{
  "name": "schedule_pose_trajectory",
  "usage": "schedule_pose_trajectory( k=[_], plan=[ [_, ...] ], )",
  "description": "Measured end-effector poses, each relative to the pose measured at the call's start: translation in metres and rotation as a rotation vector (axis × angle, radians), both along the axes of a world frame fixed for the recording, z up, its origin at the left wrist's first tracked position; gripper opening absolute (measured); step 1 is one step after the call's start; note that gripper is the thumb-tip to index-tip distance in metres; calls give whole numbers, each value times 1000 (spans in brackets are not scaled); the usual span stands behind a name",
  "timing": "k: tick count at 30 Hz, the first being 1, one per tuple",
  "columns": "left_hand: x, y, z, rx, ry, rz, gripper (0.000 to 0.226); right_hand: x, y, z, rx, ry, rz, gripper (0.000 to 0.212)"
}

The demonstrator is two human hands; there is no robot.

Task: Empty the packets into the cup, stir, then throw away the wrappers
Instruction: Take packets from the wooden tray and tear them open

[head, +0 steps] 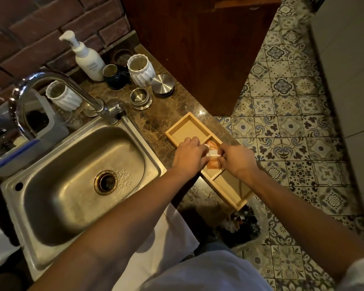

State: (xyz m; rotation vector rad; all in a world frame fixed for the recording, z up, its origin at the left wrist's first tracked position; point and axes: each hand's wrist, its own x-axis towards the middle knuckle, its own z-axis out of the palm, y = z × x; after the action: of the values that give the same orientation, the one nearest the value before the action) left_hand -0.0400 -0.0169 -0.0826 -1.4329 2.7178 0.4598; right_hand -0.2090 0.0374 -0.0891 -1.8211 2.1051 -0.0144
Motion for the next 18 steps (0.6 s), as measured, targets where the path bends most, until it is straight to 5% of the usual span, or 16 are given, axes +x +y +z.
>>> schedule_pose_trajectory(
  k=[5, 18],
  plan=[
    [-1, 1, 1, -8, -26, 10, 35, 0, -6, 2, -64, 69, 87, 19],
    [-12, 3, -2, 8, -15, 75, 35, 2, -28, 21, 85, 130, 157, 10]
  ],
)
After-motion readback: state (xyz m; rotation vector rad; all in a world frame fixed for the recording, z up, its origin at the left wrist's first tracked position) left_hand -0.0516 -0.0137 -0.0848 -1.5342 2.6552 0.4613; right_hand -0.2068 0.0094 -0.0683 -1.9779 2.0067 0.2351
